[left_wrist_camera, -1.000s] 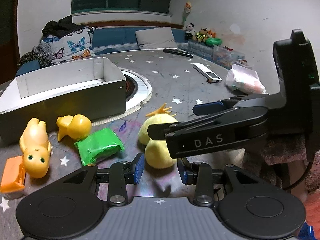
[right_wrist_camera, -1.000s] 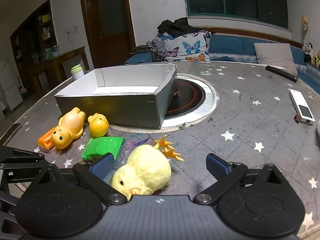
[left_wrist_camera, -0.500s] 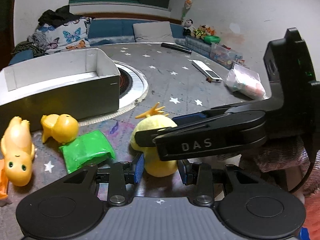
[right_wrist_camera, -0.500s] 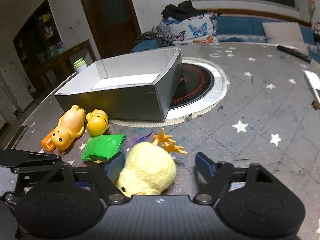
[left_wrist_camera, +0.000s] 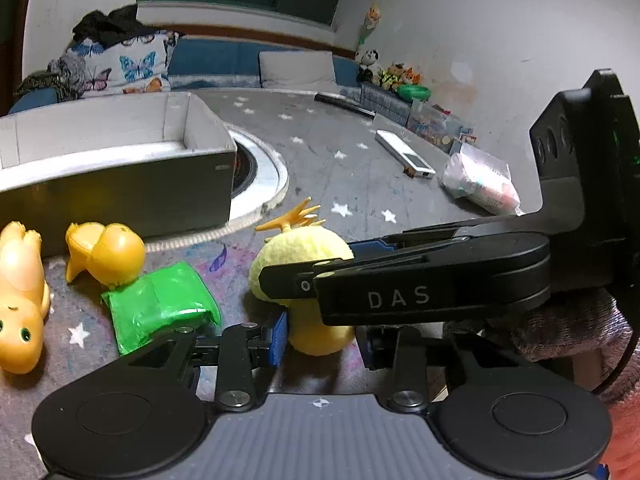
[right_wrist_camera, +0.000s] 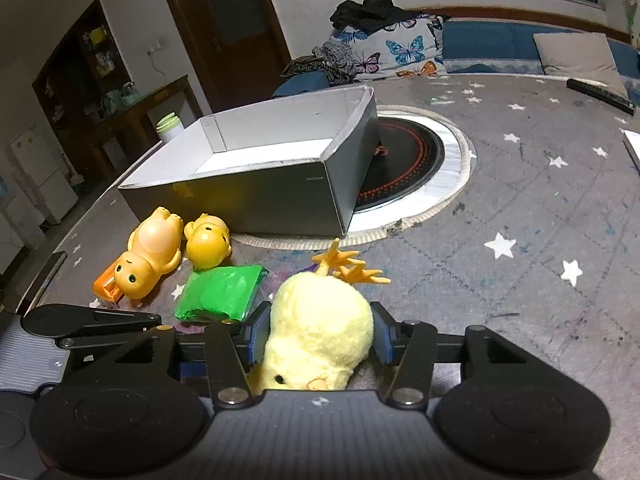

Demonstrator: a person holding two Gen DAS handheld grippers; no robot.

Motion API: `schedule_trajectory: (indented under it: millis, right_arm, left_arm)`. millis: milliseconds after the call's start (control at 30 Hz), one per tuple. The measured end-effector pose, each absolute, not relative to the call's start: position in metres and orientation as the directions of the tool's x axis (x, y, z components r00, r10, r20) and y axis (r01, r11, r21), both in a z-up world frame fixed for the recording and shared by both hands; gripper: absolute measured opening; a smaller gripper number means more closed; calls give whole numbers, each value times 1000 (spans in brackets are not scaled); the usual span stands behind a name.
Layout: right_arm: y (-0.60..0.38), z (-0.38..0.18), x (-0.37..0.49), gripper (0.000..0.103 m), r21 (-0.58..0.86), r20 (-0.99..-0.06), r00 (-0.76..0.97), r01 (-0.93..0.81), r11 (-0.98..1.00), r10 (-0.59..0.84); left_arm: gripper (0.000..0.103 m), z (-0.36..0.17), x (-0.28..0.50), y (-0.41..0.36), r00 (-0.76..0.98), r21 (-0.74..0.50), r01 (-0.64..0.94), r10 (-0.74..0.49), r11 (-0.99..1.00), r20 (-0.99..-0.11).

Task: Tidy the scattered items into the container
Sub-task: 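Grasp the yellow chick plush with the right gripper and lift it over the box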

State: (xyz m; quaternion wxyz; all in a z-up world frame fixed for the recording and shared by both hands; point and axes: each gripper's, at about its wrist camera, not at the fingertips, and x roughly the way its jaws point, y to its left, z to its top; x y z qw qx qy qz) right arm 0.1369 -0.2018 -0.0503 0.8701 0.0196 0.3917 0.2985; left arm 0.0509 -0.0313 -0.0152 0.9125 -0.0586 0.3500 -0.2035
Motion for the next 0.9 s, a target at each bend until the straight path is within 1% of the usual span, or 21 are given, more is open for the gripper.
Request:
schedule_trajectory:
  millis: [233, 433, 533, 633, 767, 900]
  right_arm:
    - [-191, -7, 141, 50, 238, -597, 561, -559, 794, 574]
    - [-156, 29, 181, 50, 207, -546, 578, -607, 767, 606]
    - [-136, 36, 210, 50, 208, -552, 568, -615, 760, 611]
    - [-112, 33, 243, 50, 225, -577, 540, -615, 755, 612]
    - [-91, 18, 280, 50, 265, -627, 488, -598, 756, 607]
    - [-75, -2, 301, 50, 278, -678, 444, -583, 764, 586]
  left_arm:
    - [38, 25, 58, -10, 759, -222, 306, -378, 926, -530]
    - [38, 51, 102, 24, 797, -221, 257, -336, 941, -501]
    - [38, 50, 130, 42, 784, -262, 225, -334, 939, -523]
    - [38, 47, 158, 61, 765, -309, 189, -337, 932, -549]
    - [38, 37, 186, 83, 731, -355, 141, -339, 924, -592]
    - [36, 24, 198, 93, 698, -361, 103, -326, 927, -637]
